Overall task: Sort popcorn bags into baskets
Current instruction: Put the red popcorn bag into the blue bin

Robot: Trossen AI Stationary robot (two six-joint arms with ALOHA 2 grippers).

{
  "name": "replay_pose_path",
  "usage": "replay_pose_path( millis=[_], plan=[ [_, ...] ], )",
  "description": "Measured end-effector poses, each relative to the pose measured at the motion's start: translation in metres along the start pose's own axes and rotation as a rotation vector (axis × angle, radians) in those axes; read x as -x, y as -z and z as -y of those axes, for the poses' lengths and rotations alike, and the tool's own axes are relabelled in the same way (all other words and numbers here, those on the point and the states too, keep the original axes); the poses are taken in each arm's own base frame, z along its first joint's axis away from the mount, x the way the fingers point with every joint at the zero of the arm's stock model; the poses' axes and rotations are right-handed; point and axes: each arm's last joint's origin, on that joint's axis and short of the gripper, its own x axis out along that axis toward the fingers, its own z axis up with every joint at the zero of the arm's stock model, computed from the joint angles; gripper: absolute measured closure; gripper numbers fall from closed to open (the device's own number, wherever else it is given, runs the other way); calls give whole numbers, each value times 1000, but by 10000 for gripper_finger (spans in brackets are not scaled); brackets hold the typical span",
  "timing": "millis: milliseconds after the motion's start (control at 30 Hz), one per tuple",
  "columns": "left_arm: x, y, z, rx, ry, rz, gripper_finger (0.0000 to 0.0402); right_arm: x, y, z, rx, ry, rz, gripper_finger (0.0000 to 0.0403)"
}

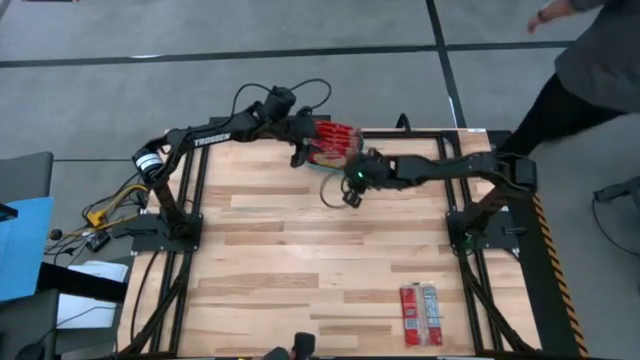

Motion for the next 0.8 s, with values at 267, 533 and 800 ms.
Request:
replay_pose_path(
  millis=[267,533,800],
  plan=[
    [-17,-11,38,0,106,-34,225,31,68,-19,-159,-104,125,282],
    [-40,-22,90,5,175,23,230,56,110,-46,-226,-247,96,282],
    [-33,7,152,33,58,59,271,76,140,-73,-229,-337,-59,282]
  ],
)
